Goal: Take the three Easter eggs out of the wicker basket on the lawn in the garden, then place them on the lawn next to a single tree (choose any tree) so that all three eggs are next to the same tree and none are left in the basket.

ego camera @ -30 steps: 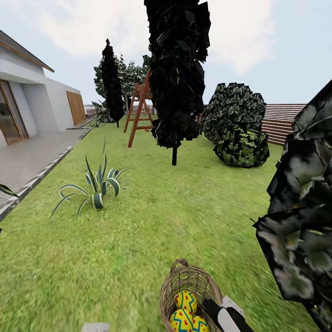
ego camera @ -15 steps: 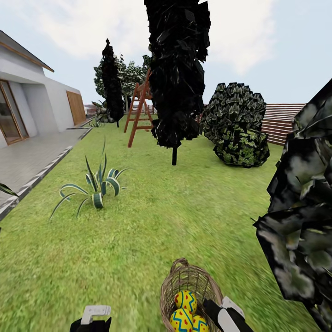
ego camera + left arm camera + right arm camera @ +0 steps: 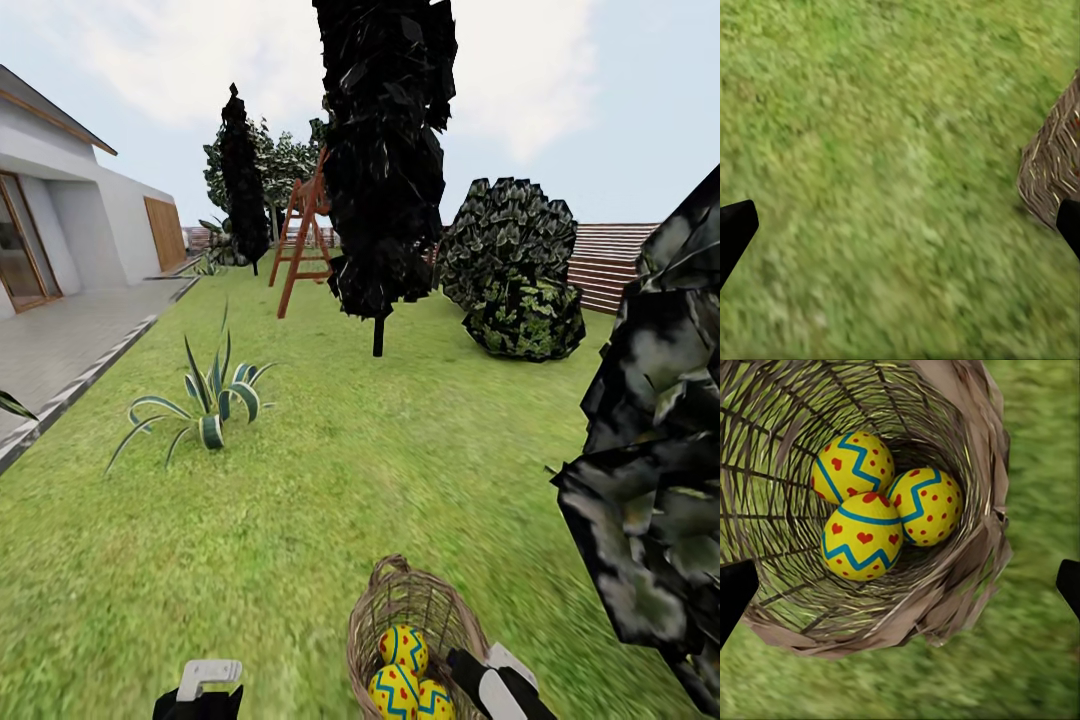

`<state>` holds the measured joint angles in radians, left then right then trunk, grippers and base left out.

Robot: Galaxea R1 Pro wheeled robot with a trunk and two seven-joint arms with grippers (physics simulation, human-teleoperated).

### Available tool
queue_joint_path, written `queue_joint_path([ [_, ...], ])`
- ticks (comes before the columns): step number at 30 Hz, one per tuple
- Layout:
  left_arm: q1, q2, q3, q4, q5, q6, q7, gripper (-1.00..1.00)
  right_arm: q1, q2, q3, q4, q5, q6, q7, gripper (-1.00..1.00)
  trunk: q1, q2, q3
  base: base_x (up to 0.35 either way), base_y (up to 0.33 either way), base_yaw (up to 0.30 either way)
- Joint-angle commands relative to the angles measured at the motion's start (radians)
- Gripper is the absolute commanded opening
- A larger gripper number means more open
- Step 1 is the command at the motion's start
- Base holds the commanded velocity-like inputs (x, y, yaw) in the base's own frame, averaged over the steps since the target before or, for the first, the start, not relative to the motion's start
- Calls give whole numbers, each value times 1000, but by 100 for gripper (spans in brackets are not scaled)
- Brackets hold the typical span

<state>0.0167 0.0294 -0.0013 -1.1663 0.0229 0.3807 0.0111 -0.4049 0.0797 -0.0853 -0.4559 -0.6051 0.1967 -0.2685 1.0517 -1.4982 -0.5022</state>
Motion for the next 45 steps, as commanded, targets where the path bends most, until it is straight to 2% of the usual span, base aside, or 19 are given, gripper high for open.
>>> queue_joint_path([
  [1, 0, 0, 0, -2, 5, 6, 1, 100, 0, 0, -4, -3, -7, 4, -5, 100, 4, -8, -4, 0, 0, 0],
  [5, 0, 1, -1, -2, 21, 5, 1, 100, 0, -1, -5, -3, -7, 4, -5, 100, 19, -36, -17, 0, 0, 0],
  [17, 0, 2, -2, -3, 36, 5, 1, 100, 0, 2, -5, -1, -6, 4, -5, 100, 65, -120, -54, 0, 0, 0],
  [45, 5, 2, -2, -1, 38, 3, 0, 100, 0, 4, -4, 34, -5, -17, -5, 100, 173, -316, -142, 0, 0, 0],
])
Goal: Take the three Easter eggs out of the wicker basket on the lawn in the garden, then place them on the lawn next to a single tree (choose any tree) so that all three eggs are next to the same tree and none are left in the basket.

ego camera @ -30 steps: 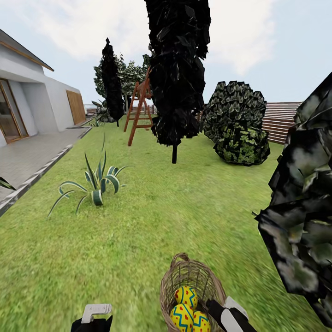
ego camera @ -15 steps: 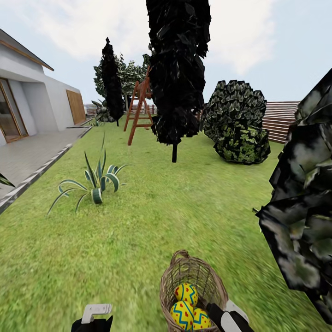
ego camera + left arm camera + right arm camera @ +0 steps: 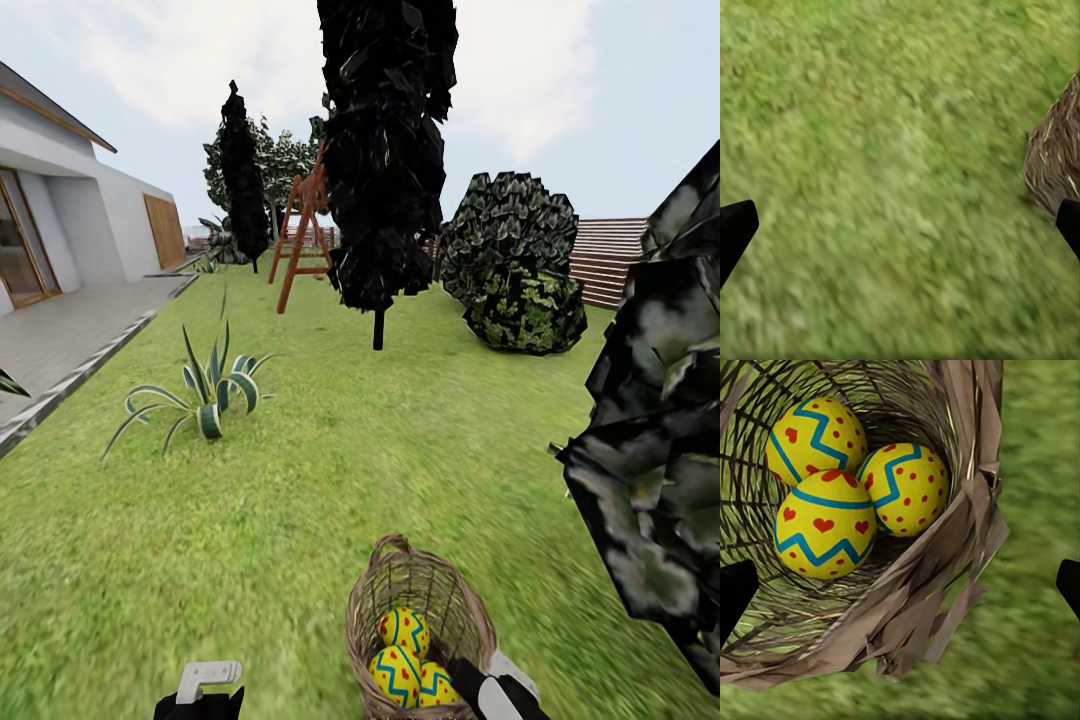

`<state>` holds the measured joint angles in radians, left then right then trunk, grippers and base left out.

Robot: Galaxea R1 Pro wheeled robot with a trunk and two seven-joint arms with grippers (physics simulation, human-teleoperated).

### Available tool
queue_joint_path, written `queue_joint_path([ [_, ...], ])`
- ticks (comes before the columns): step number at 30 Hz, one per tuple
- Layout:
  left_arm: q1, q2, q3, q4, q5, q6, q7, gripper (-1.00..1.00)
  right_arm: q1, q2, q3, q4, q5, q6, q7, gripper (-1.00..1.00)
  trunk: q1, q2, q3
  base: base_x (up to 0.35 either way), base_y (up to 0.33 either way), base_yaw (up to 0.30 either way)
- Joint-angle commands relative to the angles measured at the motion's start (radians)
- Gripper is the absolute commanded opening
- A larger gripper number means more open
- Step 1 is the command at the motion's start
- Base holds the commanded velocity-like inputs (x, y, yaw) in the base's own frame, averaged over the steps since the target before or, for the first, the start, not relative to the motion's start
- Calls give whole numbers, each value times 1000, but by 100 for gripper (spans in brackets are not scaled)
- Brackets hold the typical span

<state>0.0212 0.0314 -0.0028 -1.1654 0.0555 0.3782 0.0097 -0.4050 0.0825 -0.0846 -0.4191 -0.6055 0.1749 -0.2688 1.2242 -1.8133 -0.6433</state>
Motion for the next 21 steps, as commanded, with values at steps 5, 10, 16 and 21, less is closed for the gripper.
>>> queue_joint_path([
  [5, 0, 0, 0, -2, 6, 5, 1, 100, 0, 2, -4, -3, -5, 5, -4, 100, 19, -36, -17, 0, 0, 0],
  [10, 0, 0, 0, -2, 6, 5, 1, 100, 0, 4, -4, -3, -5, 5, -4, 100, 38, -71, -32, 0, 0, 0],
  [16, 0, -1, 0, -2, 6, 4, 1, 100, 0, 5, -4, -3, -4, 5, -4, 100, 50, -92, -42, 0, 0, 0],
  [21, 0, -1, 0, -2, 6, 4, 1, 100, 0, 5, -4, -3, -4, 5, -4, 100, 58, -106, -48, 0, 0, 0],
])
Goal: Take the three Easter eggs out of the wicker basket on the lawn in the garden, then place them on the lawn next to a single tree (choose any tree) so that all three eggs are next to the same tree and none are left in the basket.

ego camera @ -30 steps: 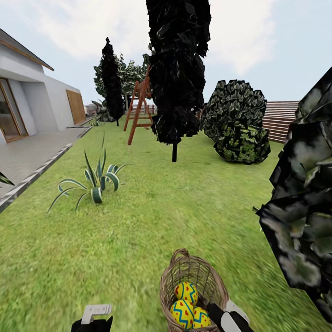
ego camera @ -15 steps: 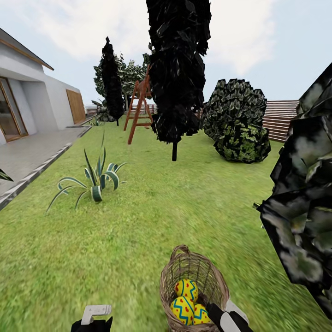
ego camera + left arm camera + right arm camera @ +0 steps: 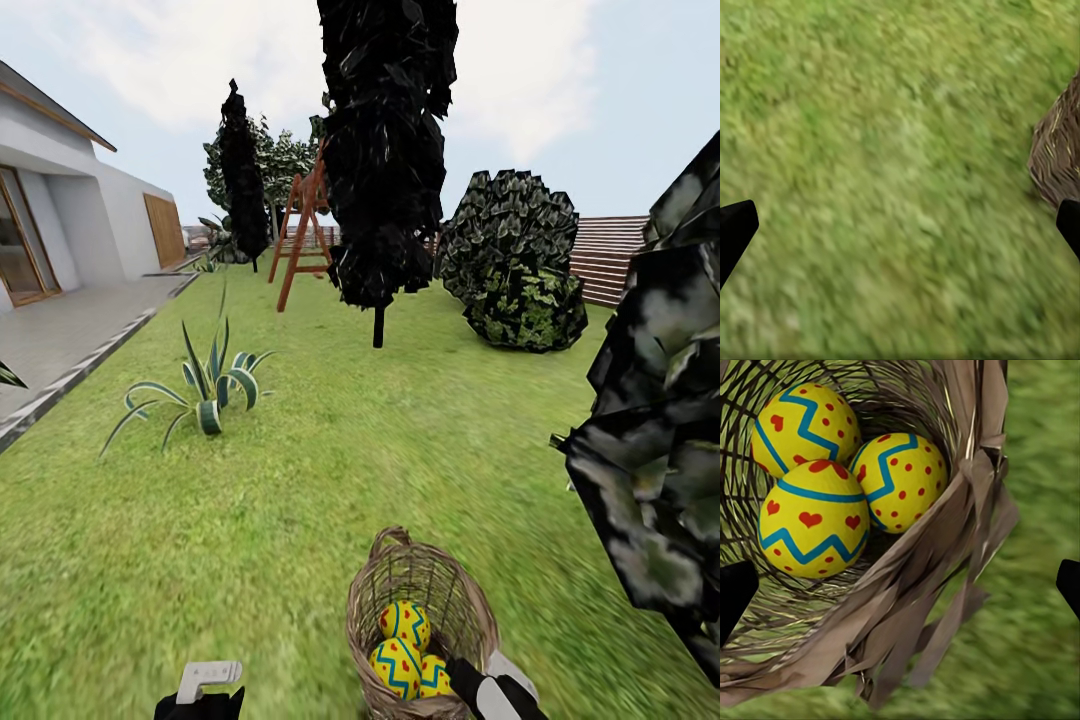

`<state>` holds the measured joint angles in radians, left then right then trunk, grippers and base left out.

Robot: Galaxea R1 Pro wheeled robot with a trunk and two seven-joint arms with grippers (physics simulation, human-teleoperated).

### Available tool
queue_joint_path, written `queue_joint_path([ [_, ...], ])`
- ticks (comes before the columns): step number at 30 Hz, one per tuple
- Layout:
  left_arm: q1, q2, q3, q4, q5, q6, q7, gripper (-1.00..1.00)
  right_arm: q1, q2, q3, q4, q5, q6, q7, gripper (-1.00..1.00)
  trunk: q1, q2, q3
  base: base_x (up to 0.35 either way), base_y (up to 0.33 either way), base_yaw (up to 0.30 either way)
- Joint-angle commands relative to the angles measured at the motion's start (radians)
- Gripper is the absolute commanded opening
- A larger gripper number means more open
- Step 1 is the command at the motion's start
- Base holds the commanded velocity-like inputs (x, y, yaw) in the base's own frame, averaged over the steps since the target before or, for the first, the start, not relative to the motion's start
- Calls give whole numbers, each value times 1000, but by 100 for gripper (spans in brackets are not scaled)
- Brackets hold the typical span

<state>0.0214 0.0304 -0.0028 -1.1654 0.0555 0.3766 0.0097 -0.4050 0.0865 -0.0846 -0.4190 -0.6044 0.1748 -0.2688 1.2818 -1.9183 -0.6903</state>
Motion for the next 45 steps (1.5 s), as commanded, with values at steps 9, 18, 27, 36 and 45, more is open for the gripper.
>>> queue_joint_path([
  [9, 0, 0, 0, -2, 5, 5, 1, 100, 0, 1, -4, -3, -5, 5, -4, 100, 19, -36, -17, 0, 0, 0],
  [18, 0, 0, 0, -2, 5, 5, 1, 100, 0, 1, -4, -3, -5, 5, -4, 100, 46, -85, -39, 0, 0, 0],
  [27, 0, 0, 0, -1, 5, 5, 1, 100, 0, 2, -3, -3, -5, 5, -4, -100, 46, -85, -39, 0, 0, 0],
  [36, 0, 0, 0, -1, 5, 5, 1, 100, 0, 2, -3, -3, -5, 5, -4, -100, 46, -85, -39, 0, 0, 0],
  [45, 1, 0, 0, 0, 5, 4, 1, 100, 0, 2, -3, -3, -5, 4, -4, -100, 46, -85, -39, 0, 0, 0],
])
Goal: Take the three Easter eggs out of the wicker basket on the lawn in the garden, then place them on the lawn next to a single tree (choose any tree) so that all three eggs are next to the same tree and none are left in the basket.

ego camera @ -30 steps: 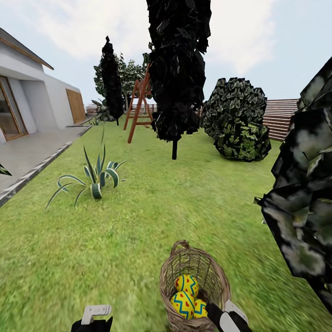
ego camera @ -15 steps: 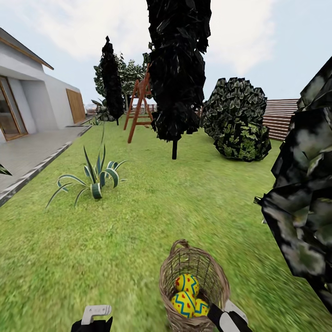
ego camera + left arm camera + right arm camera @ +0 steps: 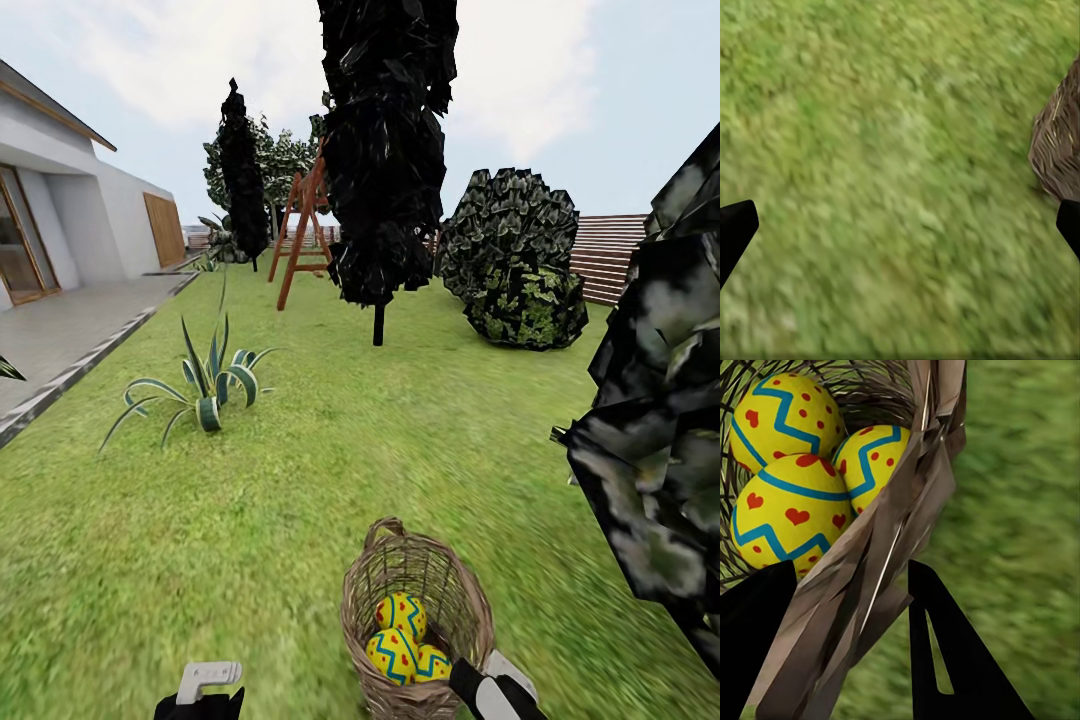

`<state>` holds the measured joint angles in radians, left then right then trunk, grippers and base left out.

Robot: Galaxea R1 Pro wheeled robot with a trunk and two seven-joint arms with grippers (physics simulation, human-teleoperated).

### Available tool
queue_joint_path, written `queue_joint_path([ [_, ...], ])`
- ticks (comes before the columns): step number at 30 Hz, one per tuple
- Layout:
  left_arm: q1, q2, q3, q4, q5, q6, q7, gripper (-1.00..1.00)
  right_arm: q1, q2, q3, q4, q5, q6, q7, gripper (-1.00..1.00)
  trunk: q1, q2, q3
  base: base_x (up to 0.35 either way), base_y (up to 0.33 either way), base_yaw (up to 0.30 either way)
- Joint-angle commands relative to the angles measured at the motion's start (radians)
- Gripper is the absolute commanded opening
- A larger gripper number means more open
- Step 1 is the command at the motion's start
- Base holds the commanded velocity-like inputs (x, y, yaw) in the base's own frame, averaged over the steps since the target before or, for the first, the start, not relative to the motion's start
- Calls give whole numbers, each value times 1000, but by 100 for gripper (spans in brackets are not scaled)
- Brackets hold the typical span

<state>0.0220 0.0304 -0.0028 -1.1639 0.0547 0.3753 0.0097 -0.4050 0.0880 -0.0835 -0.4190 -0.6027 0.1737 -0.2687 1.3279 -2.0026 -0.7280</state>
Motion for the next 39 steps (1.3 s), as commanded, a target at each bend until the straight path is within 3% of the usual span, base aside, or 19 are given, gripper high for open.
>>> queue_joint_path([
  [1, 0, 0, 0, -2, 6, 5, 1, 100, 0, 1, -4, -3, -7, 4, -4, -100, 0, 0, -1, 0, 0, 0],
  [5, 1, 0, 0, -2, 6, 3, 1, 100, 0, 1, -4, -3, -7, 4, -3, -100, 0, 0, -1, 0, 0, 0],
  [39, -1, 0, 0, 7, 5, -3, 7, 100, 0, 3, 15, -10, 8, 5, 12, -100, -130, 238, 106, 0, 0, 0],
])
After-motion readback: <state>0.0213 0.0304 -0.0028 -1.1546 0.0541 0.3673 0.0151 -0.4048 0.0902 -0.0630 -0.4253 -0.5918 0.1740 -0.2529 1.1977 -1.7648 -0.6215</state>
